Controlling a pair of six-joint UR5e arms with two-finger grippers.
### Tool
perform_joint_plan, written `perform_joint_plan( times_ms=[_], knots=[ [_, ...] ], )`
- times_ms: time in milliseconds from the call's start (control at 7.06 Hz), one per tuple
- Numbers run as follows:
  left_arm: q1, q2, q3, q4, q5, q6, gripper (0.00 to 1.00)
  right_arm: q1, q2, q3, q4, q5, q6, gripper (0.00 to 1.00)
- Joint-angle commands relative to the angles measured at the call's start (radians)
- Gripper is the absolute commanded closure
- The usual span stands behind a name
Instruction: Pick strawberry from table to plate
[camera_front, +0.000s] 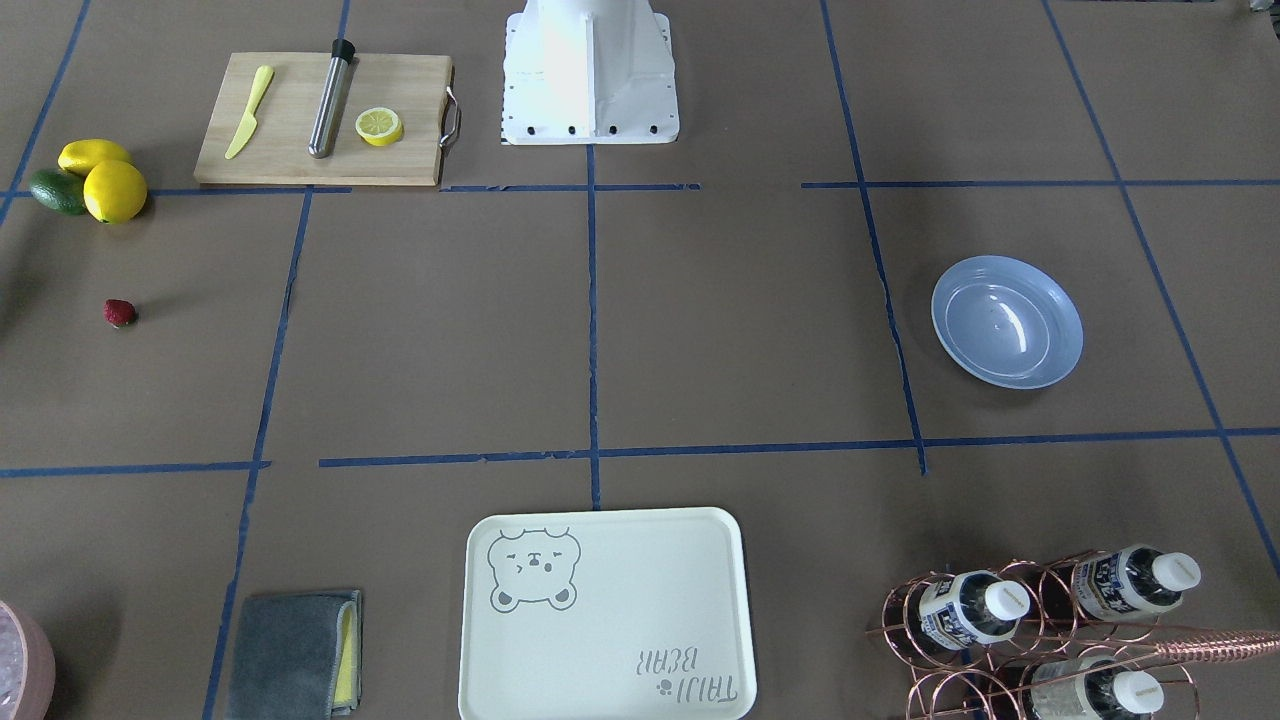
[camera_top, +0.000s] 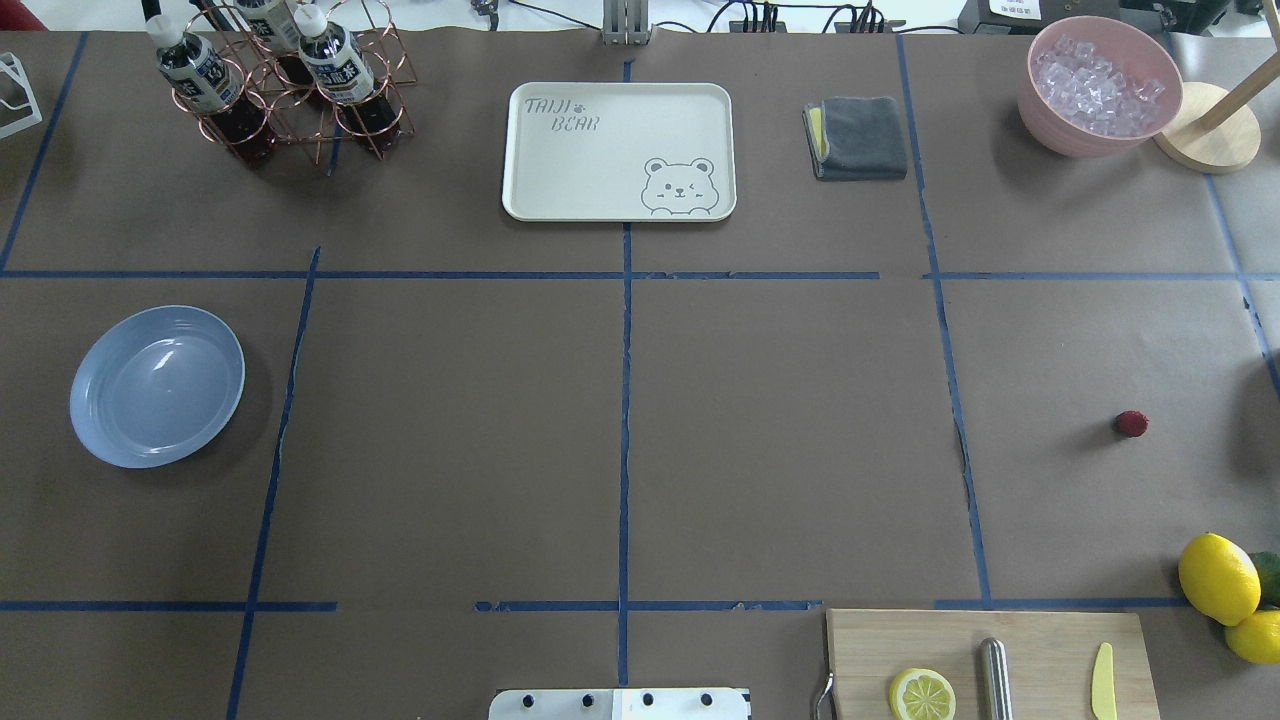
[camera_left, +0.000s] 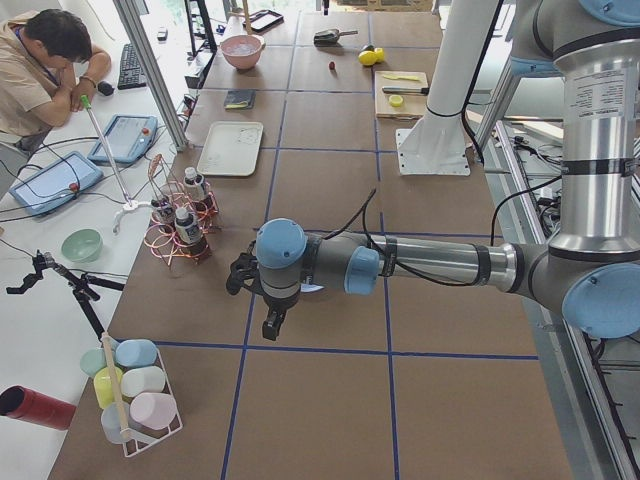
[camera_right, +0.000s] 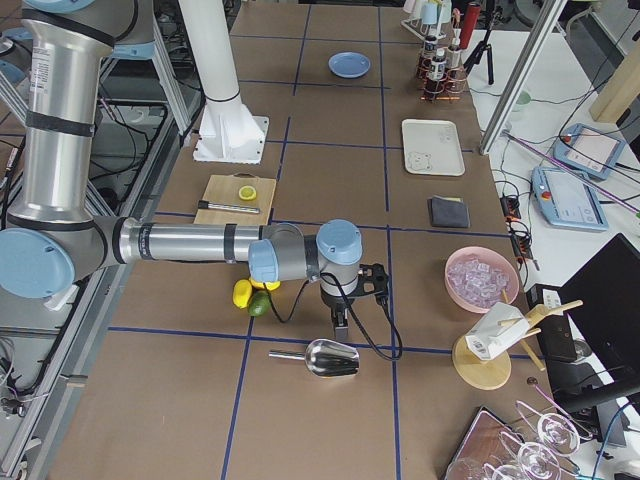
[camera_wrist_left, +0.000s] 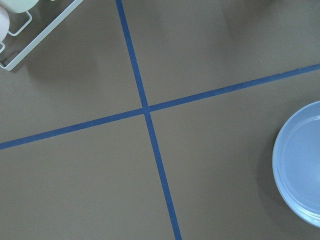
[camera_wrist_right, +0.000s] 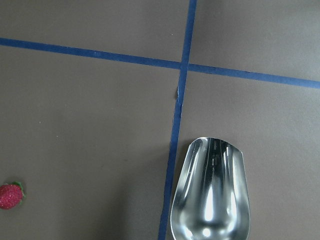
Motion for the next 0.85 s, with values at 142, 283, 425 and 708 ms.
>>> perform_joint_plan(
  times_ms=[142, 283, 425, 708],
  knots=[
    [0.003, 0.000, -0.003, 0.000, 0.000, 0.000, 0.00, 0.000, 0.000, 0.000, 0.001, 0.000, 0.003, 0.00],
    [0.003, 0.002, -0.003, 0.002, -0.002, 0.002, 0.00, 0.000, 0.002, 0.002, -0.001, 0.000, 0.002, 0.00],
    [0.003, 0.000, -0.003, 0.000, -0.002, 0.002, 0.00, 0.000, 0.003, 0.023, 0.004, -0.003, 0.003, 0.00],
    [0.005, -0.002, -0.003, -0.062, -0.005, -0.006, 0.00, 0.000, 0.090, 0.026, 0.004, -0.006, 0.011, 0.00]
  ],
)
